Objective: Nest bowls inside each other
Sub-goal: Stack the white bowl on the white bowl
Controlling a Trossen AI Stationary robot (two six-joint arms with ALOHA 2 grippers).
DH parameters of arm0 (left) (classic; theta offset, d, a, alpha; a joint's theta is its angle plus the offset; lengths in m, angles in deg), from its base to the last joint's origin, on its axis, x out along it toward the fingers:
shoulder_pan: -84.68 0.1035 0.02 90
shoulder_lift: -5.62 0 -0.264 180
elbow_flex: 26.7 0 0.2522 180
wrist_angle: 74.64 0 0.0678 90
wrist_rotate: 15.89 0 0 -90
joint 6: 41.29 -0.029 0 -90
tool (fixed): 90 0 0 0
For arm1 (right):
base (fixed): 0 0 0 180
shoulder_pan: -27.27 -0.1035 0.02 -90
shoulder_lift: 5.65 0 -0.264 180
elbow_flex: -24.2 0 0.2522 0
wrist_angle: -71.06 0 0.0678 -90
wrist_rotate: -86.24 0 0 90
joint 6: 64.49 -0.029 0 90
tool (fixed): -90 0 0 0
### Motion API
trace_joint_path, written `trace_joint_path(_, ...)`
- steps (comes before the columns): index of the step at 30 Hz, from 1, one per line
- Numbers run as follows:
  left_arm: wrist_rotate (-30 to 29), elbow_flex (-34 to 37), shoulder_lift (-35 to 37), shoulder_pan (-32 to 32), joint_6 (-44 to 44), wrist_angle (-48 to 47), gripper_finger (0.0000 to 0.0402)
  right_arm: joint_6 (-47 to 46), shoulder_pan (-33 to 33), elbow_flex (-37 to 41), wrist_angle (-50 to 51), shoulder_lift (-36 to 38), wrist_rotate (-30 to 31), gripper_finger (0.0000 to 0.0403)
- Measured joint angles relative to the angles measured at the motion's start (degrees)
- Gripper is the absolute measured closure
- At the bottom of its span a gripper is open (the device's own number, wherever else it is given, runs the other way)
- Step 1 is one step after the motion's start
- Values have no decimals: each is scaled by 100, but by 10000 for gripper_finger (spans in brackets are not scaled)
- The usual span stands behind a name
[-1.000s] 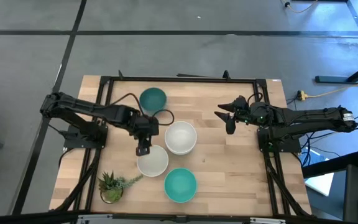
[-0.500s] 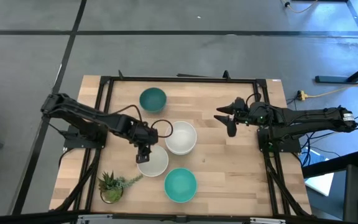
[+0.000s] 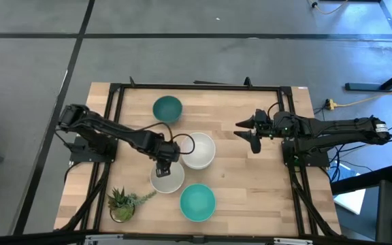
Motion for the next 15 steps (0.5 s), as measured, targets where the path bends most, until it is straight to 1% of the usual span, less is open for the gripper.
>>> trace_joint_path(5, 14, 0, -240, 15, 126, 14, 212, 107, 0, 0, -2, 0, -135, 196)
trace_joint_path(8, 4, 2, -322, 15, 139, 9, 222, 129, 0, 0, 0, 0, -138, 196)
trace_joint_path(11, -2, 2, -337, 15, 139, 12, 246, 131, 0, 0, 0, 0, -138, 196)
trace_joint_path(15, -2, 2, -340, 15, 141, 29, 293, 151, 0, 0, 0, 0, -225, 196)
